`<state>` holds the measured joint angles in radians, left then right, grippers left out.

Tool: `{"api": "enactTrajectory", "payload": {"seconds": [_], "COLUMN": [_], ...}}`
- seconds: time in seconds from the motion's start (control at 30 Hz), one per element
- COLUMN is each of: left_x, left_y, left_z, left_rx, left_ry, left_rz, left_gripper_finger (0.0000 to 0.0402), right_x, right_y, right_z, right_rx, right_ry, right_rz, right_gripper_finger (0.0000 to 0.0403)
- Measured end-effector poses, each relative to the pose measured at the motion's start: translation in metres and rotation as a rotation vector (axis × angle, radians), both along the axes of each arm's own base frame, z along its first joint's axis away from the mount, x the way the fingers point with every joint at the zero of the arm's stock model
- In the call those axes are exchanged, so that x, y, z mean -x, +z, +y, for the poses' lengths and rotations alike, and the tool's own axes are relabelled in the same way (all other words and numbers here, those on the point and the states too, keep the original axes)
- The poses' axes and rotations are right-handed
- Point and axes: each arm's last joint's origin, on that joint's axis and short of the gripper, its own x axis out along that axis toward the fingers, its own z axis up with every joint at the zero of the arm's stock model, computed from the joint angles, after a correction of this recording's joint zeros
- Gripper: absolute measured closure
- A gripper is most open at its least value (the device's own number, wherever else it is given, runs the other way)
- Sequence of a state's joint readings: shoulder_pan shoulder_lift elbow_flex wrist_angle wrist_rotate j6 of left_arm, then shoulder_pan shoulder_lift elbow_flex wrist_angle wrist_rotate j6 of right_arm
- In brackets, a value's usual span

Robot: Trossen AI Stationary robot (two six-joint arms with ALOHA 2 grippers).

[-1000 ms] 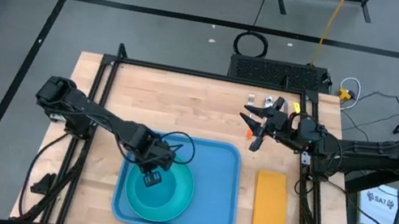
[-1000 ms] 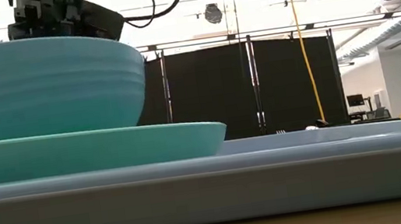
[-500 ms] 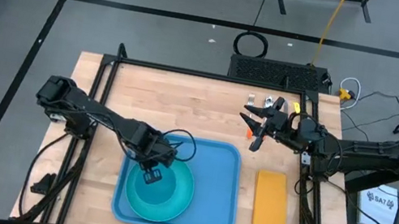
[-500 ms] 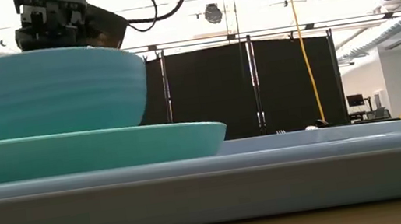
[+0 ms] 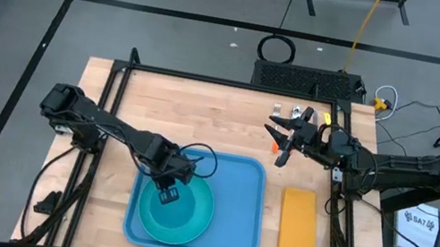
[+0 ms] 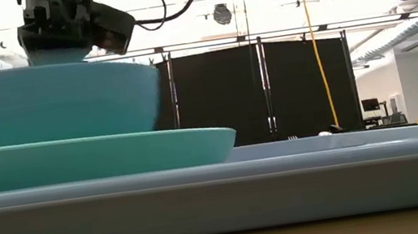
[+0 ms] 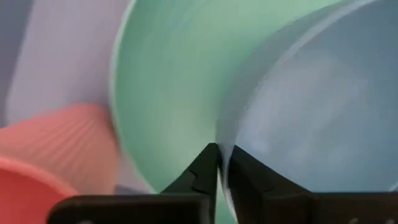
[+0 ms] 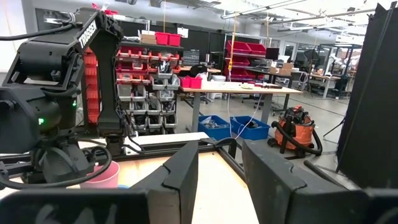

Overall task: Set up tray
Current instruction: Put the blue bowl on top of the light blue plate on the blue serving tray, then put the yellow napkin to the right of the blue plate on the blue serving tray

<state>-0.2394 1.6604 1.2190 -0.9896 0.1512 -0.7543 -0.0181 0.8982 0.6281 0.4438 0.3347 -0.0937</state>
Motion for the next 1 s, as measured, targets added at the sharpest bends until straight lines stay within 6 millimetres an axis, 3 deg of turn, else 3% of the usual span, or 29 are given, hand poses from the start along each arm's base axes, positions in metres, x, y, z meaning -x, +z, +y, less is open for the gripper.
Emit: {"api": "enactTrajectory", "payload": {"seconds": [0.2,0.47,0.7,0.83,1.0], "left_x": [-0.005,-0.004,0.024,0.050,0.077], "left_y": [0.001,0.006,0.062,0.096,0.102], "left_z": [-0.002,0.001,0.011,0.017,0.031], "left_rx": [0.036,0.019,-0.245,-0.546,-0.755], "left_ry": [-0.014,-0.091,-0.093,-0.076,-0.021], "left_rz": [-0.053,-0.088,-0.365,-0.548,-0.740], "left_gripper_finger": [0.0320,0.0315,0.0314,0.0314,0.0314], "right_x": [0.000,0.000,0.007,0.020,0.042], "right_y": [-0.001,-0.002,0.003,0.005,0.003], "right_z": [0.000,0.000,0.000,0.000,0.001], "right_rx": [0.000,0.000,0.005,0.004,-0.130], "right_ry": [0.000,0.001,0.001,0.000,0.004], "right_rz": [0.006,0.018,-0.001,0.031,0.077], "right_gripper_finger": [0.0287,0.0287,0.0287,0.0287,0.0287]}}
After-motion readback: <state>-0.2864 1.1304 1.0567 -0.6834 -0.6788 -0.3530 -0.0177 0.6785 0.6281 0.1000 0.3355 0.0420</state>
